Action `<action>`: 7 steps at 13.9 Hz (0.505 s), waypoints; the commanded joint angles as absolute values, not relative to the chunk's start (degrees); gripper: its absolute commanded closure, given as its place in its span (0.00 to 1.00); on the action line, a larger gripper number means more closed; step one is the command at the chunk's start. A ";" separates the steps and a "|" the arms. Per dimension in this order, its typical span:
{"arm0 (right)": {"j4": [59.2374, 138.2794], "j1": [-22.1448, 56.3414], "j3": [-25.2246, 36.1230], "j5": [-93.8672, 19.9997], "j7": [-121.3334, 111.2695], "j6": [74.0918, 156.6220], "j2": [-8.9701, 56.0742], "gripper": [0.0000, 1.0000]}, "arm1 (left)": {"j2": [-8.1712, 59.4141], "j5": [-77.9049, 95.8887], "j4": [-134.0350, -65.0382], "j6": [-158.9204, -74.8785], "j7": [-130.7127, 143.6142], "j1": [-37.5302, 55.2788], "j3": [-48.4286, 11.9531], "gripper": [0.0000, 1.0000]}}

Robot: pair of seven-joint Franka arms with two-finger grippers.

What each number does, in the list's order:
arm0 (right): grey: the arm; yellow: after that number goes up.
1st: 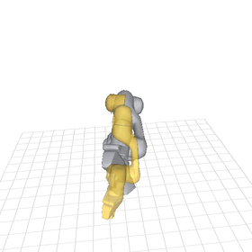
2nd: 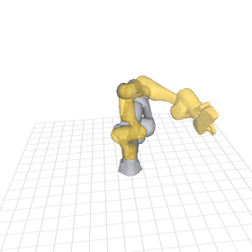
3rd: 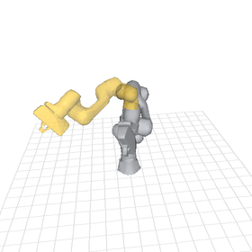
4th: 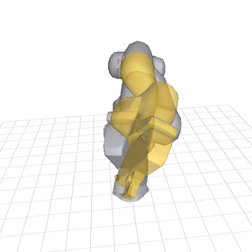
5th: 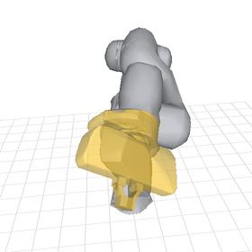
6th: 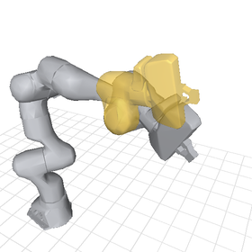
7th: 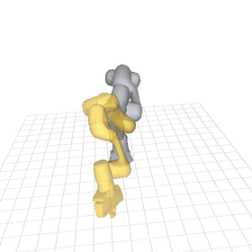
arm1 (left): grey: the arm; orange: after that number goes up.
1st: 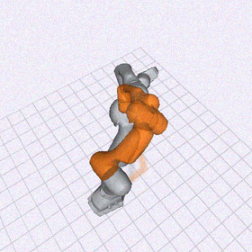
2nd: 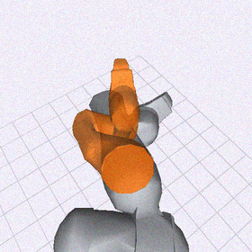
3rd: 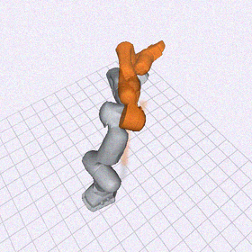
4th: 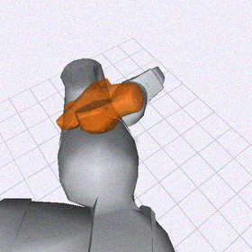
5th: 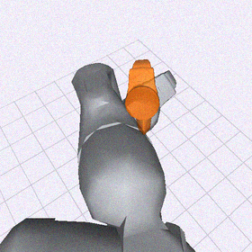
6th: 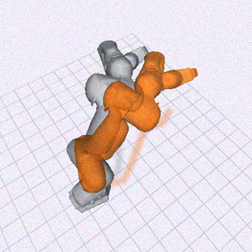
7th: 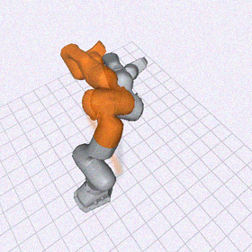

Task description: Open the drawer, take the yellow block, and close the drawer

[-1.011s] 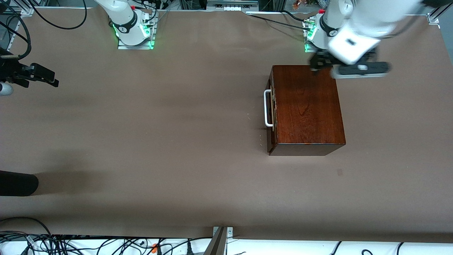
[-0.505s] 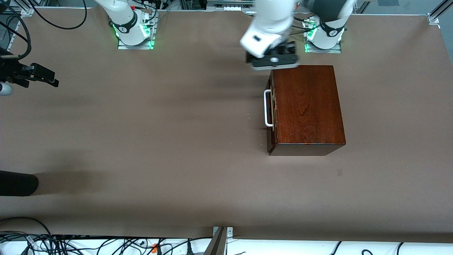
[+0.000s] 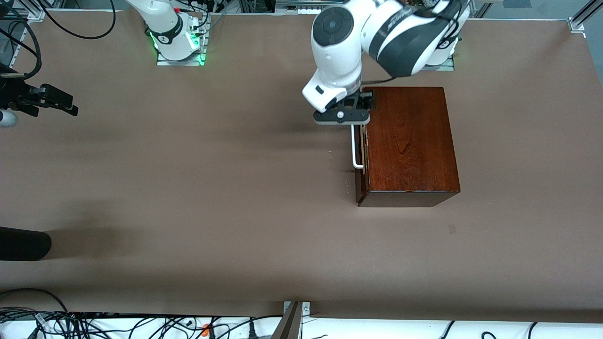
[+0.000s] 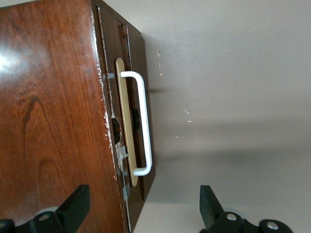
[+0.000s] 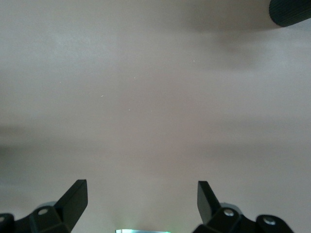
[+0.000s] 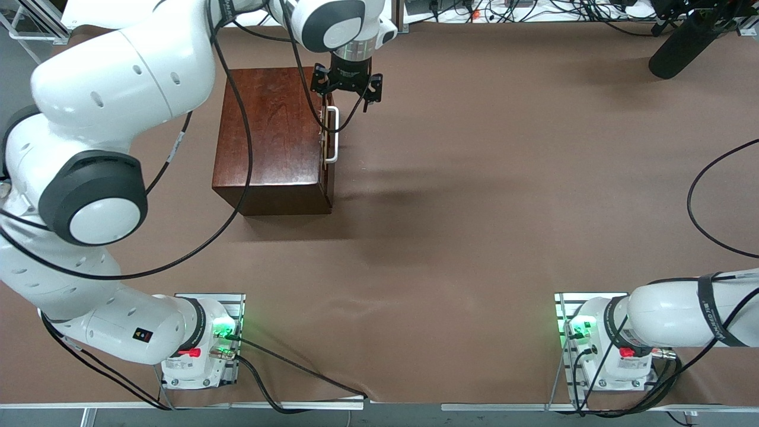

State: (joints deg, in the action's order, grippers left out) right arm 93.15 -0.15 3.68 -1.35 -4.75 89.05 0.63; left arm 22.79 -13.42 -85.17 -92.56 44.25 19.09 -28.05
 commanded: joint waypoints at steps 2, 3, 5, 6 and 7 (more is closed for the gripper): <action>92.73 -1.14 2.90 -2.20 -4.31 88.51 0.62 0.00 | 26.45 -16.87 -85.24 -95.87 42.80 18.90 -28.30 0.00; 92.72 -1.06 2.81 -2.28 -4.31 88.51 0.62 0.00 | 26.80 -18.01 -86.91 -97.89 43.67 18.90 -28.21 0.00; 92.72 -1.14 2.81 -2.20 -4.31 88.51 0.62 0.00 | 27.16 -20.20 -89.37 -100.19 47.09 18.81 -28.04 0.00; 92.72 -1.14 2.81 -2.20 -4.31 88.51 0.62 0.00 | 27.25 -21.35 -90.52 -101.67 48.85 18.81 -28.04 0.00; 92.72 -1.14 2.81 -2.20 -4.31 88.51 0.62 0.00 | 27.33 -21.88 -91.83 -103.43 50.09 18.72 -28.04 0.00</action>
State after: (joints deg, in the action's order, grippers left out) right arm 93.15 -0.15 3.67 -1.35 -4.75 89.05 0.63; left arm 28.18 -19.56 -88.90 -100.50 47.24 19.06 -27.82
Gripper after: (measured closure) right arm 0.000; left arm 0.000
